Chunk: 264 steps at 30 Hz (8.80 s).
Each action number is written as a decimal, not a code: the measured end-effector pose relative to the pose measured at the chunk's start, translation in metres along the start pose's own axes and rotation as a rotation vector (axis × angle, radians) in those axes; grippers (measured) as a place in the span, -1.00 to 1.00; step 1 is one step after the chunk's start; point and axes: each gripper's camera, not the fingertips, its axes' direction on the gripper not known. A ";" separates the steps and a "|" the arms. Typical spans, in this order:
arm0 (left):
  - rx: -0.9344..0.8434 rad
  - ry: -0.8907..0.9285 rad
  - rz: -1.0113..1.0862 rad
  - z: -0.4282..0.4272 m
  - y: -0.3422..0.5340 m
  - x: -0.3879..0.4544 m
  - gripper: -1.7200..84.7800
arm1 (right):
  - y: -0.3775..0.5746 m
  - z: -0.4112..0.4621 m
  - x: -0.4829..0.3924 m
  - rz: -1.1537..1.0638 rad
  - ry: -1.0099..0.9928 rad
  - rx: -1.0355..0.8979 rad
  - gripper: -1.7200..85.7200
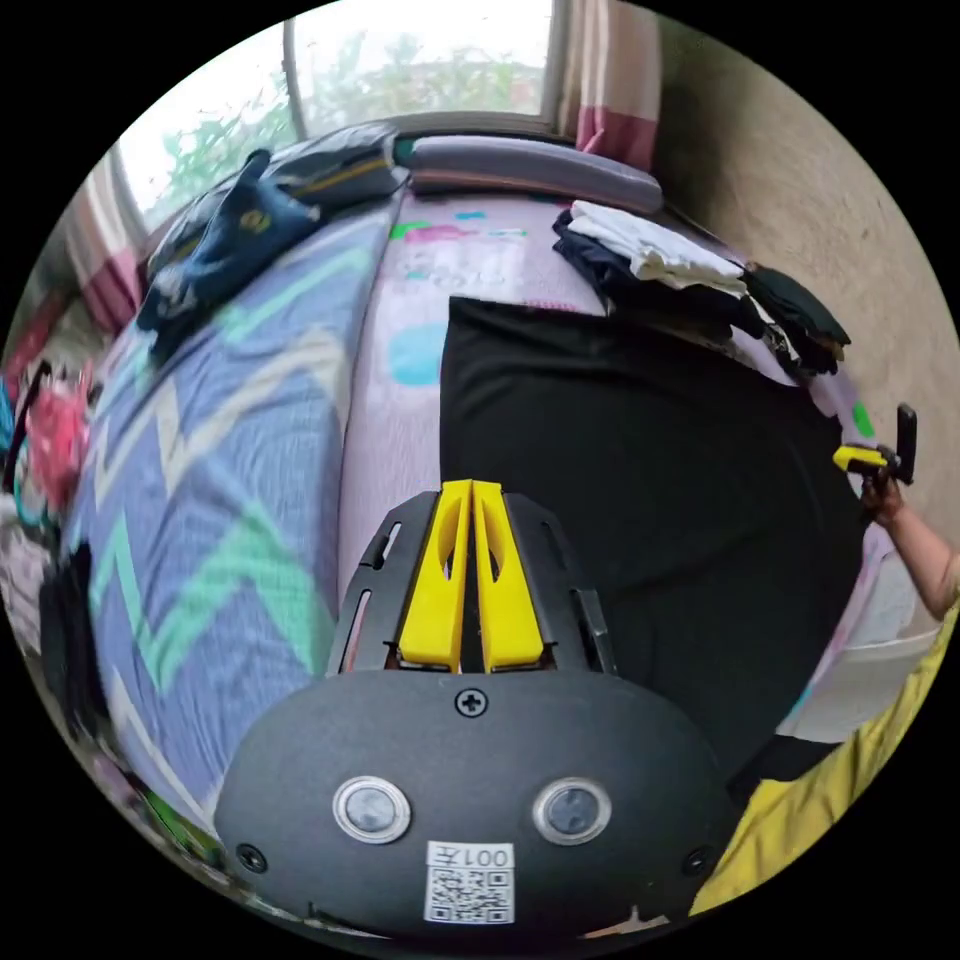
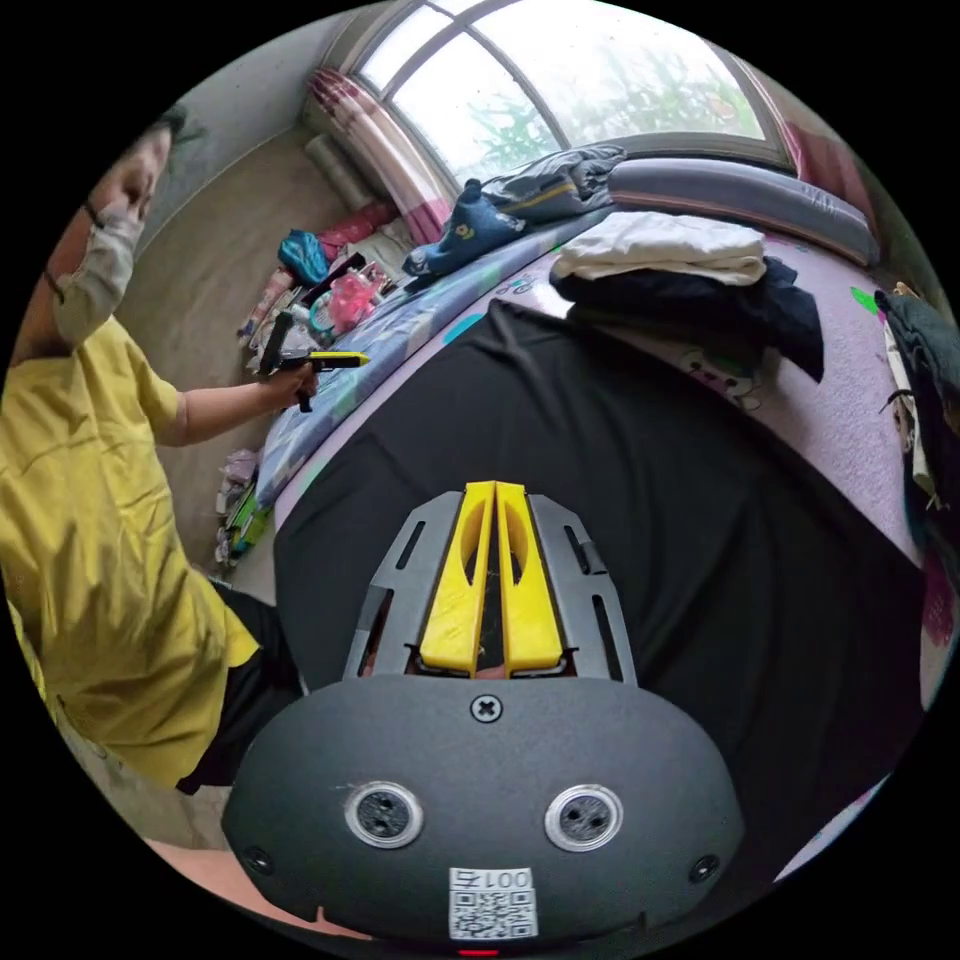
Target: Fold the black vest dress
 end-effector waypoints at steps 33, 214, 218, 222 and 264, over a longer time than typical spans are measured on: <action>-0.099 0.760 -0.855 0.000 0.429 -0.155 -0.84 | 0.301 0.082 -0.163 0.833 -0.709 0.197 -0.92; -0.126 0.426 -0.629 -0.090 0.045 -0.090 -0.99 | 0.242 -0.025 -0.022 1.347 -0.293 0.464 -0.94; -0.180 0.433 -0.668 -0.074 0.028 -0.100 -0.99 | 0.238 -0.027 -0.021 1.375 -0.274 0.470 -0.94; -0.224 0.445 -0.680 -0.064 0.018 -0.109 -0.99 | 0.234 -0.028 -0.021 1.405 -0.261 0.478 -0.95; -0.153 0.513 -0.727 -0.055 -0.041 -0.164 -0.99 | 0.232 -0.144 -0.067 1.229 -0.307 0.776 -0.95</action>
